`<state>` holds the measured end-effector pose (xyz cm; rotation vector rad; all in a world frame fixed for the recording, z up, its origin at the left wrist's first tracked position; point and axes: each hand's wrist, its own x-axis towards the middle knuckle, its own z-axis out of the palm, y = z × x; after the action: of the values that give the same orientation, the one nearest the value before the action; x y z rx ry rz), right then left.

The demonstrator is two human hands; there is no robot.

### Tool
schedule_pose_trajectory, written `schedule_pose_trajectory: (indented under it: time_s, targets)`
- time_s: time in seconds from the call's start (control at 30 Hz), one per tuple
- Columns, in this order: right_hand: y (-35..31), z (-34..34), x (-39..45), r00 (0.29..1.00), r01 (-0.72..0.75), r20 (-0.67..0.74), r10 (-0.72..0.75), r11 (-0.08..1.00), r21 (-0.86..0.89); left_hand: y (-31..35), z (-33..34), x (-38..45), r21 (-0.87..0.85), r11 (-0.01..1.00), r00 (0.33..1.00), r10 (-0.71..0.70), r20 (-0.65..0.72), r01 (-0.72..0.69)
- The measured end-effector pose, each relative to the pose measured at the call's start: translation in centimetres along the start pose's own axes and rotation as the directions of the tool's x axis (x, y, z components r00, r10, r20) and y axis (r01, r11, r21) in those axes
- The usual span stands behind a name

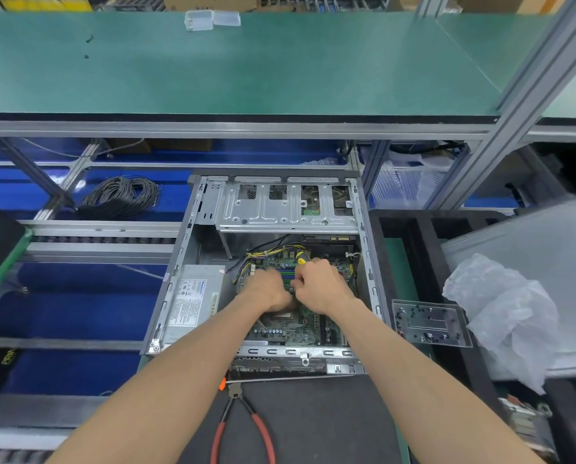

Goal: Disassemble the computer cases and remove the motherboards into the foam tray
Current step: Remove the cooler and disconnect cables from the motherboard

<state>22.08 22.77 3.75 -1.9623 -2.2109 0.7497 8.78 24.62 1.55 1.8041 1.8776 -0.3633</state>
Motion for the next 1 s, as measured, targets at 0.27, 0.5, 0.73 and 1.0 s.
schedule_pose_trajectory:
  time_s: [0.27, 0.5, 0.73, 1.0]
  targets:
    - [-0.5, -1.0, -0.4, 0.996, -0.082, 0.050, 0.075, 0.984, 0.155, 1.5, -0.7, -0.3, 0.010, 0.995, 0.995, -0.096, -0.011, 0.096]
    - [-0.3, -1.5, -0.4, 0.965, -0.260, 0.070, 0.251, 0.900, 0.349, 2.4, -0.8, -0.3, -0.096, 0.984, 0.988, -0.147, 0.047, 0.151]
    - [-0.2, -1.5, -0.7, 0.956, -0.292, 0.087, 0.281, 0.874, 0.388, 3.0, -1.4, -0.8, -0.227, 0.942, 0.968, -0.233, 0.091, 0.248]
    - [0.2, -1.3, -0.6, 0.950, -0.312, 0.124, 0.287, 0.867, 0.388, 2.6, -1.4, -0.9, -0.195, 0.958, 0.977, -0.200, 0.067, 0.210]
